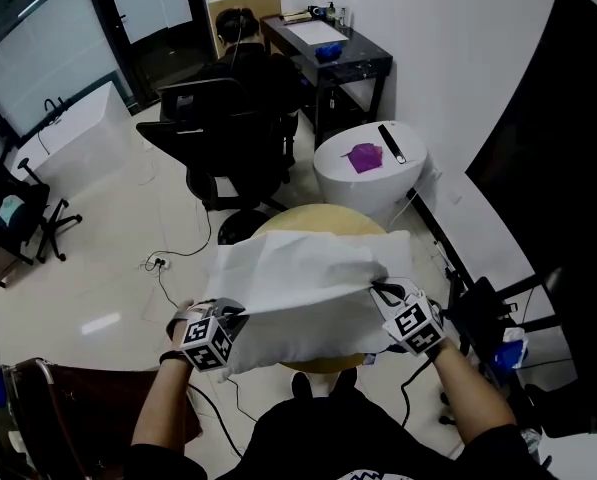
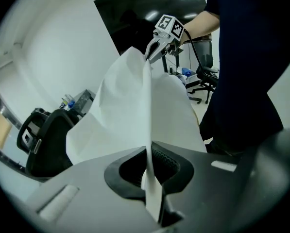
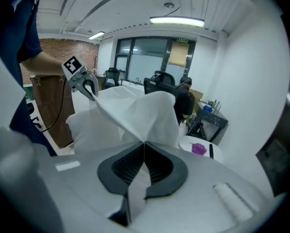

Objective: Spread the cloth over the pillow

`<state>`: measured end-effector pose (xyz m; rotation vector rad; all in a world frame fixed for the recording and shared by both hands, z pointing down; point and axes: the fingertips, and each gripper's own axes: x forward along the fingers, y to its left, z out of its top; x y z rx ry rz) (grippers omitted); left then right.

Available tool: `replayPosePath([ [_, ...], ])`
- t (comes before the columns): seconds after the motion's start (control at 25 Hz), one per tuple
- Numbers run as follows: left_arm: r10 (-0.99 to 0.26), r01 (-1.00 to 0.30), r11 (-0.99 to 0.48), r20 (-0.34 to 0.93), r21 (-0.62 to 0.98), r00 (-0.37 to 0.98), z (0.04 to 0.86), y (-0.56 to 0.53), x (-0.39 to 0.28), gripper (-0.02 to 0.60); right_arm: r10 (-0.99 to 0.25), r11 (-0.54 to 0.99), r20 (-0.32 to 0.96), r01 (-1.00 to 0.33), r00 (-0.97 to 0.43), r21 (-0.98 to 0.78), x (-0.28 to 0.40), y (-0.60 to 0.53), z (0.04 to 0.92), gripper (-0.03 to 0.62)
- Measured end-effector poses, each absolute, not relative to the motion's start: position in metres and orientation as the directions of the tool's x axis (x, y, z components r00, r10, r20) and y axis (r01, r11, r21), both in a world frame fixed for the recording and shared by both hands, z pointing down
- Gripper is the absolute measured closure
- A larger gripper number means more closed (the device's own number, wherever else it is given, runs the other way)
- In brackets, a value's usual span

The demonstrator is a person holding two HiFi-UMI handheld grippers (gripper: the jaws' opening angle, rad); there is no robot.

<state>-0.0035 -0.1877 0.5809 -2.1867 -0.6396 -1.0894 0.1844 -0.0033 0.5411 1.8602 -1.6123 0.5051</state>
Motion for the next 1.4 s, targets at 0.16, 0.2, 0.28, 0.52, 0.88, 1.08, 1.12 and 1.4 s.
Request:
replayPosePath([
  [0.16,0.221,0.691,-0.701,0.868,-0.175,0.445,0.598,-0.175,-0.019,0.58,-0.698,0.034,0.711,-0.987,0.089,0.157,0.172,0.004,0.561,0.583],
  [0.2,0.249,0.699,-0.702,0.872,-0.138,0.422,0.598,-0.172,-0.023,0.58,-0.692,0.053,0.718,-0.988,0.07,0.148,0.17,0.006,0.562,0.582],
  [0.28,0.313,0.699,-0.714,0.871,-0.046,0.378,0.595,-0.169,-0.032,0.58,-0.684,0.096,0.729,-0.987,0.031,0.131,0.162,0.007,0.561,0.583],
  [0.52,0.369,0.66,-0.744,0.887,0.104,0.276,0.576,-0.181,-0.06,0.515,-0.638,0.281,0.768,-0.944,-0.051,0.171,0.117,0.007,0.556,0.583],
  [0.88,0.259,0.659,-0.736,0.834,-0.156,0.487,0.468,-0.175,-0.011,0.477,-0.632,0.325,0.769,-0.934,-0.098,0.149,0.078,0.017,0.58,0.583],
  [1.08,0.333,0.633,-0.743,0.7,-0.218,0.632,0.436,-0.137,0.081,0.477,-0.648,0.309,0.754,-0.941,-0.102,0.138,0.072,0.021,0.58,0.583],
  [1.12,0.364,0.644,-0.74,0.689,-0.195,0.627,0.436,-0.126,0.096,0.477,-0.65,0.307,0.753,-0.942,-0.105,0.134,0.071,0.022,0.582,0.583],
  [1.4,0.466,0.633,-0.774,0.697,0.022,0.545,0.475,-0.075,0.189,0.477,-0.652,0.29,0.748,-0.952,-0.125,0.094,0.06,0.034,0.581,0.583],
])
